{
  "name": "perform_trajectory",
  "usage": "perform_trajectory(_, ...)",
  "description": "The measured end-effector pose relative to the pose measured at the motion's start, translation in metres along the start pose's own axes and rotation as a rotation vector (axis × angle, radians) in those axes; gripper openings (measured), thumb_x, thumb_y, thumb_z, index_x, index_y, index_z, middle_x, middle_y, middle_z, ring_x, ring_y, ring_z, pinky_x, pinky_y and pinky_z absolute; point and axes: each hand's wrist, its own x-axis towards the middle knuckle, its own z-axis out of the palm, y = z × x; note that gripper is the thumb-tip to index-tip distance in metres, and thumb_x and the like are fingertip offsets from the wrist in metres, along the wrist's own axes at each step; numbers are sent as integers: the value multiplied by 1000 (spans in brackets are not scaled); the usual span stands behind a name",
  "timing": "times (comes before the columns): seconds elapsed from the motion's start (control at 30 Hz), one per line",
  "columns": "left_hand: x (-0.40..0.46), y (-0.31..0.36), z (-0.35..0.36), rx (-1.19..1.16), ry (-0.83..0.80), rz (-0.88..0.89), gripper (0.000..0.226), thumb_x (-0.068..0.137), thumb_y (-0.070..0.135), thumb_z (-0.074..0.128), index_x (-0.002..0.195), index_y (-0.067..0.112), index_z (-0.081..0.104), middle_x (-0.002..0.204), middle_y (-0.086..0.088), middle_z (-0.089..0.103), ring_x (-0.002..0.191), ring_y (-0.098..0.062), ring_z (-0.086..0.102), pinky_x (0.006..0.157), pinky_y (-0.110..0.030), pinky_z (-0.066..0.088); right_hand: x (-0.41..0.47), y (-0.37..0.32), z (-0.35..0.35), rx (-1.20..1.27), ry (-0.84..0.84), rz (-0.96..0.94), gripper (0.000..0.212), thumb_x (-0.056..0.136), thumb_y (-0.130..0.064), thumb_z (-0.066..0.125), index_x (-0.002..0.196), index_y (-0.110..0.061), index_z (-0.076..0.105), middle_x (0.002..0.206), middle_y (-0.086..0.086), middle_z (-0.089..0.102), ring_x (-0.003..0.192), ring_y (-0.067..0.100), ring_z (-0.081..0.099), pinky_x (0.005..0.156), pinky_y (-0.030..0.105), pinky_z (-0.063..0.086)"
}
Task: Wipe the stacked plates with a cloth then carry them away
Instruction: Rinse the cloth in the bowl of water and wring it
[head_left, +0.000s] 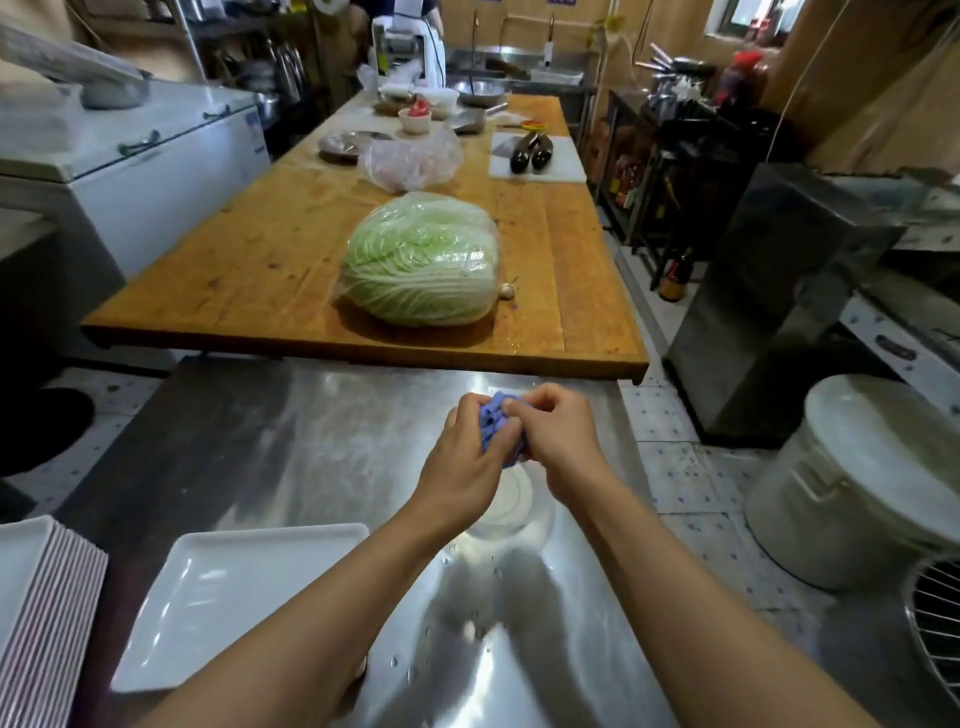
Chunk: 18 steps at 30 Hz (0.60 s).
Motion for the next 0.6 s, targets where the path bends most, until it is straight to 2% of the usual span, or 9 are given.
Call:
perform_trajectory(0.07, 6, -8, -1, 10, -35, -23, 17, 97, 34, 42, 107, 21, 45, 99, -6, 57, 83, -21, 59, 59, -37, 53, 4, 3, -1, 134, -90, 131, 11, 89, -10, 59, 80, -4, 59, 67, 11, 57, 53, 16, 55, 43, 23, 45)
perform_trajectory(0.17, 16, -15, -3, -269, -36, -225, 13, 100, 22, 36, 101, 19, 49, 78, -6, 59, 57, -14, 52, 43, -23, 42, 6, 12, -7, 182, -166, 140, 18, 96, -16, 48, 95, -3, 62, 79, 12, 59, 50, 12, 54, 45, 20, 44)
perform_trajectory(0.27, 26, -24, -5, -560, -93, -406, 19, 102, 18, 32, 102, 13, 50, 57, -2, 53, 41, -8, 38, 37, -17, 29, 4, 27, -10, -153, -213, -165, 29, 97, -30, 48, 124, -26, 53, 108, -1, 55, 76, 8, 57, 64, 18, 46)
perform_trajectory(0.33, 30, -26, -5, -735, -172, -493, 16, 101, 13, 33, 91, 13, 46, 48, 0, 48, 35, -7, 33, 34, -12, 23, 1, 35, -4, -384, -265, -387, 37, 94, -40, 48, 130, -30, 47, 111, -6, 50, 91, 3, 52, 78, 14, 42)
perform_trajectory(0.37, 31, -27, -4, -782, -200, -527, 16, 99, 10, 34, 86, 15, 42, 46, 1, 45, 34, -7, 30, 34, -11, 22, 0, 40, 0, -475, -250, -457, 39, 91, -46, 46, 126, -27, 49, 108, -6, 50, 92, 3, 51, 81, 16, 41)
perform_trajectory(0.43, 33, -27, 0, -742, -207, -542, 15, 95, 7, 33, 83, 16, 37, 53, -2, 42, 34, -8, 29, 34, -12, 20, 1, 45, 6, -569, -150, -488, 39, 88, -53, 41, 106, -19, 50, 93, -4, 51, 82, 11, 51, 74, 26, 42)
perform_trajectory(0.47, 33, -28, 3, -662, -186, -517, 14, 95, 10, 32, 83, 16, 36, 58, -4, 41, 35, -8, 29, 35, -14, 21, 4, 46, 8, -573, -108, -466, 37, 91, -52, 41, 96, -16, 48, 83, -3, 51, 75, 15, 50, 69, 29, 42)
perform_trajectory(0.53, 34, -31, 10, -456, -107, -422, 18, 97, 20, 32, 80, 17, 35, 66, -4, 40, 43, -10, 34, 38, -19, 24, 10, 46, 12, -500, -68, -368, 28, 96, -43, 42, 83, -18, 43, 69, -5, 47, 65, 15, 48, 59, 26, 38)
perform_trajectory(0.6, 38, -34, 16, -236, -11, -276, 27, 99, 26, 34, 74, 19, 34, 69, -1, 42, 54, -12, 37, 42, -19, 31, 18, 46, 16, -405, -30, -240, 28, 96, -38, 41, 75, -20, 42, 65, -5, 47, 62, 11, 46, 56, 23, 36)
